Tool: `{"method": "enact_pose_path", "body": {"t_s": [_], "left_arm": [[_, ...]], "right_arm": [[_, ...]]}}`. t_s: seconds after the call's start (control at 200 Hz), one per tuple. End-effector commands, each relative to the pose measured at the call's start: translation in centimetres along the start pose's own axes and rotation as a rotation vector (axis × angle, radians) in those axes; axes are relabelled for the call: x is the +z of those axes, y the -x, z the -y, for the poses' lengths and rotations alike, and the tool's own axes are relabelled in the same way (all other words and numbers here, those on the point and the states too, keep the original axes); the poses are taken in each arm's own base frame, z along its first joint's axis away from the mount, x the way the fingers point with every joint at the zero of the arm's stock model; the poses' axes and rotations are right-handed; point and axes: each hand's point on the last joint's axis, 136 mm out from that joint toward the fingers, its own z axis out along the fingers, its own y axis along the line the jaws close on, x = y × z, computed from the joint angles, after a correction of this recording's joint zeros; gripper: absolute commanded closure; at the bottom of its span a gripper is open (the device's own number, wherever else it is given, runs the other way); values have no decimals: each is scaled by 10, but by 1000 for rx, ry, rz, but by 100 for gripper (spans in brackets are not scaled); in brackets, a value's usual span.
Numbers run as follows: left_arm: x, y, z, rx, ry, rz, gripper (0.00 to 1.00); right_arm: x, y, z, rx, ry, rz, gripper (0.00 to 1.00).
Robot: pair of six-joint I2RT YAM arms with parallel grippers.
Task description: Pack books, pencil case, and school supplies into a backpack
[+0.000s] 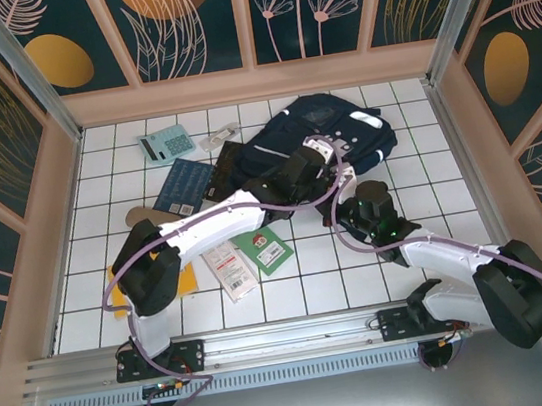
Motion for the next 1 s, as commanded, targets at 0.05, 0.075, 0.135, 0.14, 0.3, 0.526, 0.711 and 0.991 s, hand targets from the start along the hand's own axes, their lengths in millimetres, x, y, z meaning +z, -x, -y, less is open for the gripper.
{"method": "enact_pose_path", "body": {"t_s": [0.05, 0.075, 0.135, 0.14, 0.3, 0.526, 0.711, 0.991], "left_arm": [[-8, 77, 5, -228, -142, 205, 100], [-7, 79, 3, -253, -159, 207, 100], [-5, 83, -2, -298, -197, 212, 100], [-5, 84, -2, -300, -201, 212, 100], [4, 93, -2, -354, -257, 214, 100], [22, 99, 12, -395, -357, 189, 100], [27, 104, 13, -404, -375, 187, 100], [30, 106, 16, -417, -401, 182, 100]], "right_arm": [[-7, 0, -26, -35, 88, 46, 100], [-8, -1, -25, -36, 83, 46, 100], [-8, -3, -24, -35, 80, 40, 100], [-9, -4, -24, -35, 80, 40, 100], [-7, -7, -23, -32, 74, 35, 100], [0, -8, -29, -64, 48, 38, 100], [14, -10, -51, -97, 85, 19, 100], [43, -23, -79, -138, 127, -37, 100]]}}
